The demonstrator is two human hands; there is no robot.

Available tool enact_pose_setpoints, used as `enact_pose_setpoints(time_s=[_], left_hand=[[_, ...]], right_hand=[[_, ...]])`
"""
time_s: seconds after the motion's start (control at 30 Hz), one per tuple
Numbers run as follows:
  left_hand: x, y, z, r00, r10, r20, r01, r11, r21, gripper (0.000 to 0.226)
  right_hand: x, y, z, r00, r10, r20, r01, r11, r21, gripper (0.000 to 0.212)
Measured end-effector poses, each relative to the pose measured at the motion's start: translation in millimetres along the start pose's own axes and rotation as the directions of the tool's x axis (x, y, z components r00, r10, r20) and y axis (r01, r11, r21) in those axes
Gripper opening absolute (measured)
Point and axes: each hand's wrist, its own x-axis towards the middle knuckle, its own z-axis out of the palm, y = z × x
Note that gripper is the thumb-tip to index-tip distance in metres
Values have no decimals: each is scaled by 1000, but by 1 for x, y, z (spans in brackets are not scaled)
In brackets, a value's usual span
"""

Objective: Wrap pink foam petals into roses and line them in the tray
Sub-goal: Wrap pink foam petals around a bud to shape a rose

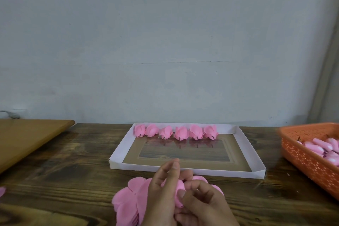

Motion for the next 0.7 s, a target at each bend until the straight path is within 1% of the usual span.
enact_pose_setpoints(time_s=[0.03, 0.1, 0.13, 0.17, 0.23, 0.33, 0.43, 0.47, 0.57, 0.6, 0.67, 0.7], left_hand=[[0, -1, 0, 1000, 5, -5, -5, 1000, 3, 18], [2, -1, -1, 999, 9, -38, -10, 1000, -28, 27], [2, -1, 0, 999, 6, -47, -8, 999, -49, 27], [2, -1, 0, 999, 5, -48, -9, 998, -65, 24], [3, -3, 0, 998, 7, -57, -11, 997, -76, 17], [4, -3, 0, 998, 9, -60, -14, 996, -85, 15], [5, -2, 0, 999, -8, -46, 4, 996, -91, 25], [5, -2, 0, 999, -10, -45, 5, 995, -97, 25], [5, -2, 1, 999, -6, -48, 0, 994, -113, 19], [4, -2, 2, 999, -6, -52, 0, 993, -114, 18], [3, -1, 3, 998, -17, -68, 9, 992, -123, 26], [2, -1, 3, 997, -25, -76, 14, 990, -137, 27]], right_hand=[[-1, 2, 2, 998, -60, -30, 59, 997, -41, 3], [-1, 10, 3, 978, -188, -95, 167, 967, -192, 17], [-2, 13, 4, 967, -237, -96, 202, 938, -283, 22], [-2, 14, 5, 960, -268, -86, 221, 908, -357, 23], [-3, 14, 5, 957, -282, -73, 228, 880, -417, 21], [-2, 13, 3, 950, -306, -69, 259, 889, -379, 19], [0, 13, 2, 949, -310, -50, 282, 911, -302, 20], [0, 13, 2, 951, -307, -37, 286, 919, -272, 20], [0, 13, 1, 968, -250, -12, 247, 961, -122, 24], [0, 13, 1, 972, -234, -11, 232, 968, -95, 22], [1, 15, 0, 975, -223, -18, 219, 969, -114, 16], [2, 16, 0, 974, -225, -22, 220, 966, -135, 17]])
